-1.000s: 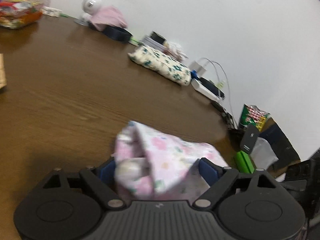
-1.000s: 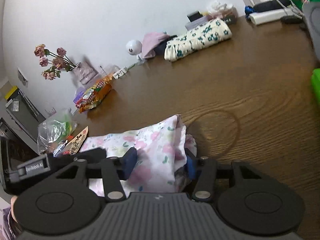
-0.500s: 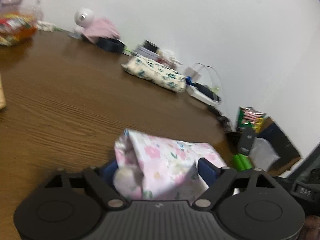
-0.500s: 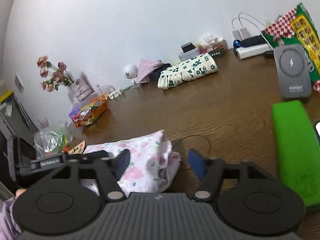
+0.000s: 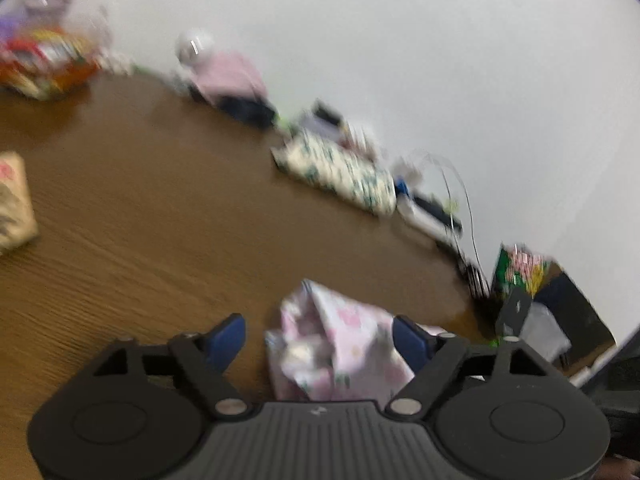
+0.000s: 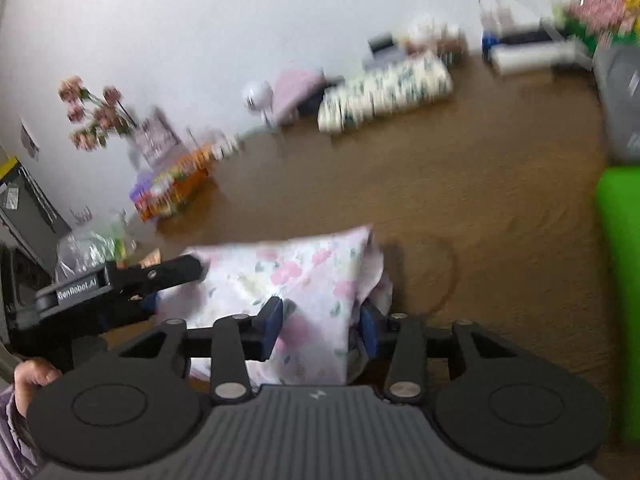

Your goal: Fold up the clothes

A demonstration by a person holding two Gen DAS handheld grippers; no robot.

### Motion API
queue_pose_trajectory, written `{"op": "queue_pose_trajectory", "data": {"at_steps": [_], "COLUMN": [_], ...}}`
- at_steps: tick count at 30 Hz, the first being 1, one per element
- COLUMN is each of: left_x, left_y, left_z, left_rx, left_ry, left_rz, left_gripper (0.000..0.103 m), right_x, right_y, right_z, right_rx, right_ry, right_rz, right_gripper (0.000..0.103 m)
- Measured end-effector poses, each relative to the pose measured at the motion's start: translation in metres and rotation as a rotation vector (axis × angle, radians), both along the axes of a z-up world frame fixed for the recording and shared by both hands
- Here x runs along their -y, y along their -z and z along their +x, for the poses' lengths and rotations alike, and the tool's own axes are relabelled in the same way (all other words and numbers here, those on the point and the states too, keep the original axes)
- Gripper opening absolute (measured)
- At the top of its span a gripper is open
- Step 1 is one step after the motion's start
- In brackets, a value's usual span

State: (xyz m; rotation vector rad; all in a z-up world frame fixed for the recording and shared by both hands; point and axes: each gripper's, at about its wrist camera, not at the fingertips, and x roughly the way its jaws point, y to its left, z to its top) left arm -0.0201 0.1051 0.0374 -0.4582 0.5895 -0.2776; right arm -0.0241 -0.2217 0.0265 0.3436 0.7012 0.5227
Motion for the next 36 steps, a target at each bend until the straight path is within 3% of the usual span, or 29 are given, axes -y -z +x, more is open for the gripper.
{"op": "queue_pose_trajectory", "data": {"at_steps": [2,4,5,7,9,12,14,15,17,18,20,22,23,26,29,30,32,36], "left_x": [0.007,0.016,0.022,0.031,0.034,0.025,0.017,0.013,0.006,0.007,0.015,0.027,0.033,0.025,0.012,0.012,0.014,0.023], "left_y": [0.003,0.008,0.012,0.020,0.025,0.017,0.004,-0.003,-0.013,-0.013,-0.007,0.006,0.012,0.011,-0.006,-0.009,-0.010,0.008], "left_z": [0.008,0.019,0.025,0.031,0.029,0.021,0.011,0.005,-0.010,-0.012,-0.012,-0.002,0.002,-0.005,-0.027,-0.034,-0.045,-0.047], "left_rx": [-0.011,-0.041,-0.061,-0.064,-0.039,-0.039,-0.024,0.000,0.035,0.030,0.010,-0.028,-0.047,-0.046,-0.001,0.004,-0.005,-0.059], "left_ry": [0.008,0.019,0.019,0.018,0.025,0.015,-0.018,-0.025,-0.021,-0.010,0.025,0.050,0.046,0.041,0.048,0.050,0.056,0.086], "left_rz": [0.022,0.053,0.076,0.151,0.187,0.161,0.138,0.134,0.121,0.110,0.097,0.131,0.155,0.128,0.170,0.204,0.255,0.240], "left_gripper": [0.080,0.048,0.044,0.046,0.046,0.051,0.062,0.070,0.072,0.071,0.069,0.046,0.047,0.053,0.077,0.080,0.080,0.080], "right_x": [0.001,-0.008,-0.017,-0.034,-0.049,-0.049,-0.041,-0.035,-0.028,-0.025,-0.022,-0.036,-0.043,-0.042,-0.024,-0.017,-0.006,-0.007], "right_y": [-0.016,-0.018,-0.014,-0.003,0.010,0.013,0.003,-0.004,-0.013,-0.015,-0.018,-0.004,0.005,0.006,-0.014,-0.021,-0.032,-0.013], "right_z": [-0.002,0.012,0.022,0.034,0.039,0.032,0.026,0.019,0.010,0.006,0.001,0.010,0.014,0.006,-0.016,-0.024,-0.038,-0.034], "right_rx": [0.061,0.076,0.061,0.048,0.047,0.058,0.059,0.079,0.099,0.103,0.109,0.081,0.066,0.081,0.126,0.141,0.164,0.110], "right_ry": [0.007,-0.005,-0.015,-0.025,-0.027,-0.014,0.005,0.006,0.000,-0.005,-0.018,-0.044,-0.054,-0.042,-0.037,-0.035,-0.034,-0.062], "right_rz": [-0.022,-0.044,-0.064,-0.148,-0.247,-0.251,-0.237,-0.232,-0.214,-0.202,-0.184,-0.217,-0.239,-0.254,-0.228,-0.219,-0.202,-0.191], "right_gripper": [0.042,0.041,0.040,0.025,0.023,0.023,0.025,0.029,0.043,0.050,0.050,0.049,0.048,0.048,0.052,0.057,0.064,0.067]}}
